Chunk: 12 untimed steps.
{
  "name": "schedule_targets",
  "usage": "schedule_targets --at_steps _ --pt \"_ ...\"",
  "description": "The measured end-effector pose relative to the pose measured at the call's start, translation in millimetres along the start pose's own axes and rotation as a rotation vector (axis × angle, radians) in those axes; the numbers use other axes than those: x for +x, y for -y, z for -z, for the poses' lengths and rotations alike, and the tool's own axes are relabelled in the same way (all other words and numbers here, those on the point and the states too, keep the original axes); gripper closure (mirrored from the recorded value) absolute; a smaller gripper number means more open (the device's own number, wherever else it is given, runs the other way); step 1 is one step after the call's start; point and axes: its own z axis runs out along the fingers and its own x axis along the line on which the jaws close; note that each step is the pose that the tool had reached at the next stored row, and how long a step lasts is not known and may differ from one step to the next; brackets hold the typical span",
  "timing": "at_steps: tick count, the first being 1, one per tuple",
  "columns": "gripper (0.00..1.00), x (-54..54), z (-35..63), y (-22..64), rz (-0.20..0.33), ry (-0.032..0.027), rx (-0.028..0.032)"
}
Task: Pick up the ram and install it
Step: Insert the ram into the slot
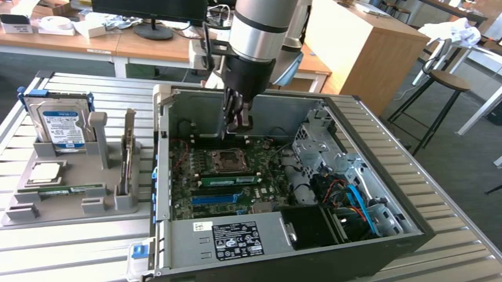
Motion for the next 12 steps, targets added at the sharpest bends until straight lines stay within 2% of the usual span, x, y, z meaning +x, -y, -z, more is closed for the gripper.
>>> schedule_targets --at_steps 6,12 --pt "0.90 0.0 0.2 2.4 0.000 -0.0003 -0.0001" --pt "0.90 -0.1 0.5 12.5 0.000 -0.0001 -0.0001"
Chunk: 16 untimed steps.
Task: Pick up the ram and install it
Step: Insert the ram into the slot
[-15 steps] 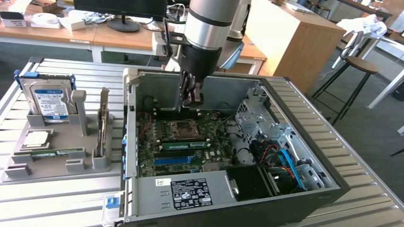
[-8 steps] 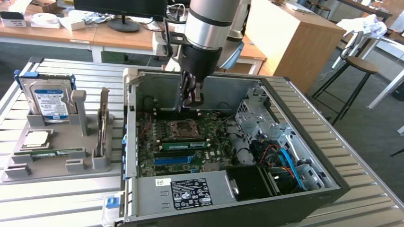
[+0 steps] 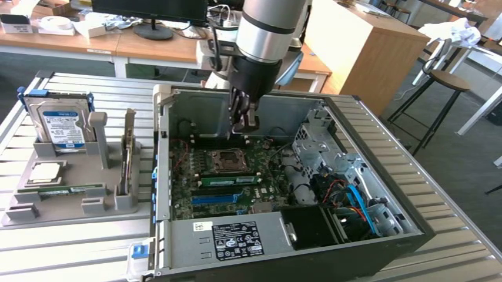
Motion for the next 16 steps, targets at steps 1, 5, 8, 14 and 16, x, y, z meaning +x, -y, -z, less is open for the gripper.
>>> schedule_targets --at_steps 1,5,8,14,16 --pt "0.90 0.0 0.0 1.5 0.000 0.0000 0.0000" --pt "0.90 0.0 0.3 8.4 0.000 0.0000 0.0000" --pt "0.90 -0.1 0.5 13.8 0.000 0.0000 -0.0001" --pt "0.90 -0.1 0.8 23.1 0.000 0.0000 -0.0002" --pt "0.90 -0.1 0.8 25.2 0.000 0.0001 -0.0001"
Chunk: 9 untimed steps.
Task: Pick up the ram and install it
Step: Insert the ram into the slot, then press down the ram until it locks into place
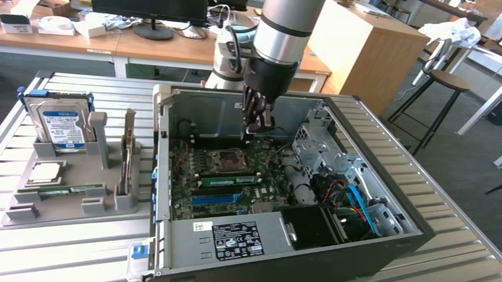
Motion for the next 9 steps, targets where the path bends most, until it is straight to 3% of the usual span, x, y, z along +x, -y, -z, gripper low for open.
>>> schedule_targets --at_steps 9 --pt "0.90 0.0 0.0 0.8 0.000 -0.0001 0.0000"
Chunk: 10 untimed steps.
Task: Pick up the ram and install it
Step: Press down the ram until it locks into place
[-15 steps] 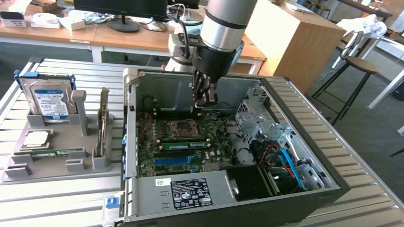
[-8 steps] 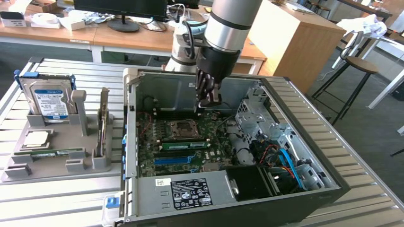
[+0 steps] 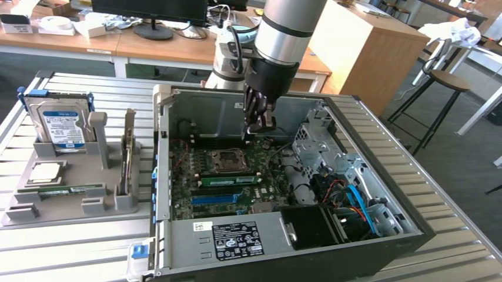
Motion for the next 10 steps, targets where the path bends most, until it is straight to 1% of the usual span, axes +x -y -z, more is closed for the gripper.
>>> schedule_targets --at_steps 6,10 --pt "0.90 0.0 0.0 -0.1 -0.004 0.0002 0.0002" --pt "0.90 0.0 -0.1 -0.6 -0.035 0.0012 0.0018"
